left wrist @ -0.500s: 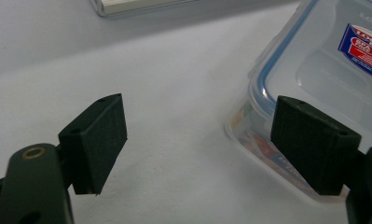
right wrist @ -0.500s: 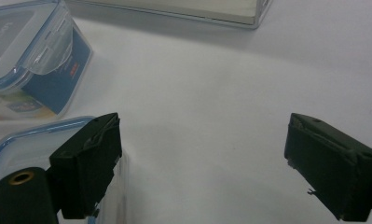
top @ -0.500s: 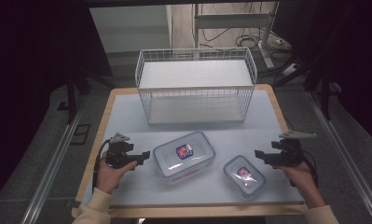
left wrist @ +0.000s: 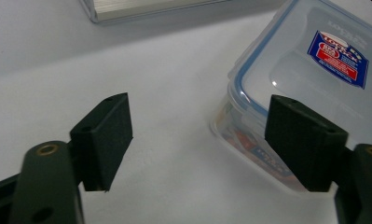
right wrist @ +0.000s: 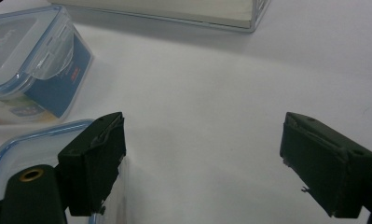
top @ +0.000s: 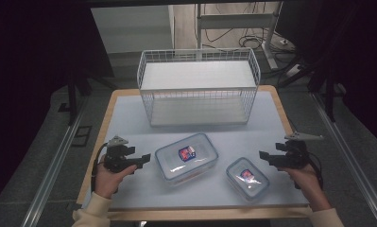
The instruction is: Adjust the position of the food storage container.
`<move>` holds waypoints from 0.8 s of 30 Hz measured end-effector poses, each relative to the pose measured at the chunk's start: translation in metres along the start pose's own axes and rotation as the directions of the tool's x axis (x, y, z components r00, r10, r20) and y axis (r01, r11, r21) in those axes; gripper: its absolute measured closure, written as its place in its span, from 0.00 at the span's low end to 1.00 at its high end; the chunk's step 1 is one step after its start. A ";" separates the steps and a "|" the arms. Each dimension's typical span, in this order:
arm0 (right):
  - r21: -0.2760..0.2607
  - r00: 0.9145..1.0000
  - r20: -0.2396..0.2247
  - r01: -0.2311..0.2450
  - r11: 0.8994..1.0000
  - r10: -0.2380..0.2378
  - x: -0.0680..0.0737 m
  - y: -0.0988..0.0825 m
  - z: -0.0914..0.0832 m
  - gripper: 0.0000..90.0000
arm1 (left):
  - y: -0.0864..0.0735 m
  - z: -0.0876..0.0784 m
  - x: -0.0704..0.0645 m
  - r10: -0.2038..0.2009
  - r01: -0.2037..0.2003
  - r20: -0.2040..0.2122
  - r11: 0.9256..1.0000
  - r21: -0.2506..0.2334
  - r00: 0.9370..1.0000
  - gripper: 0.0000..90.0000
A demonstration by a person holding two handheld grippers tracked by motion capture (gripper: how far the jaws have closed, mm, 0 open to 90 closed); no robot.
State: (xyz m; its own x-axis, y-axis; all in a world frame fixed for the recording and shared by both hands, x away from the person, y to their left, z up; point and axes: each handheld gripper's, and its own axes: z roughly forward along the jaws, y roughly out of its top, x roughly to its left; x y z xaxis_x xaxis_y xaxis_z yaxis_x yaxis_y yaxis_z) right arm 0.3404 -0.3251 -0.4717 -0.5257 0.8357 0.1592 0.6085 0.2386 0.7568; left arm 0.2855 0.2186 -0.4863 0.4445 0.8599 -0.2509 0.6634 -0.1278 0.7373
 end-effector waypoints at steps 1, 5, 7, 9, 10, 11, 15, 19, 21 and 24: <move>0.002 1.000 0.003 0.001 1.000 -0.001 0.000 0.000 0.000 0.16 | -0.001 -0.002 -0.001 0.004 -0.004 0.005 1.000 0.000 1.000 0.33; 0.011 1.000 0.011 -0.001 1.000 0.001 -0.002 -0.002 0.002 0.16 | -0.001 -0.009 -0.002 0.017 -0.017 0.024 1.000 -0.013 1.000 0.55; 0.015 1.000 0.014 -0.006 1.000 0.006 -0.003 -0.003 0.002 0.16 | -0.002 -0.013 -0.003 0.014 -0.013 0.056 1.000 -0.019 0.998 0.73; 0.016 1.000 0.017 -0.010 1.000 0.009 -0.005 -0.004 0.002 0.16 | -0.005 -0.015 -0.004 0.019 -0.018 0.084 1.000 -0.016 0.996 0.86; 0.018 1.000 0.018 -0.011 1.000 0.010 -0.005 -0.004 0.003 0.16 | -0.007 -0.016 -0.006 0.020 -0.019 0.092 1.000 -0.012 0.996 0.91; 0.020 1.000 0.020 -0.011 1.000 0.011 -0.006 -0.005 0.003 0.16 | -0.009 -0.016 -0.008 0.024 -0.023 0.099 1.000 -0.006 0.995 0.94; 0.031 1.000 0.028 -0.010 0.999 0.009 -0.007 -0.006 0.004 0.16 | -0.022 -0.021 -0.014 0.037 -0.039 0.115 0.999 0.017 0.993 1.00; 0.034 0.999 0.037 -0.012 0.999 0.011 -0.008 -0.006 0.005 0.16 | -0.038 -0.020 -0.022 0.036 -0.044 0.129 0.997 0.057 0.991 1.00; 0.033 0.999 0.041 -0.010 0.999 0.008 -0.008 -0.006 0.005 0.16 | -0.044 -0.017 -0.027 0.038 -0.050 0.142 0.995 0.083 0.989 1.00; 0.036 0.999 0.048 -0.012 0.999 0.010 -0.009 -0.007 0.005 0.16 | -0.050 -0.010 -0.034 0.045 -0.065 0.162 0.991 0.117 0.986 1.00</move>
State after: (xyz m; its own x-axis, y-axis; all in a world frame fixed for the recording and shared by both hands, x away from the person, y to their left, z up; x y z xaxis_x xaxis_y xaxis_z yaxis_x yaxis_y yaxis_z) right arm 0.3442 -0.3314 -0.4815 -0.4903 0.8609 0.1358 0.6355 0.2466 0.7316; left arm 0.2313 0.2009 -0.5083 0.5661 0.7615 -0.3157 0.6989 -0.2403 0.6736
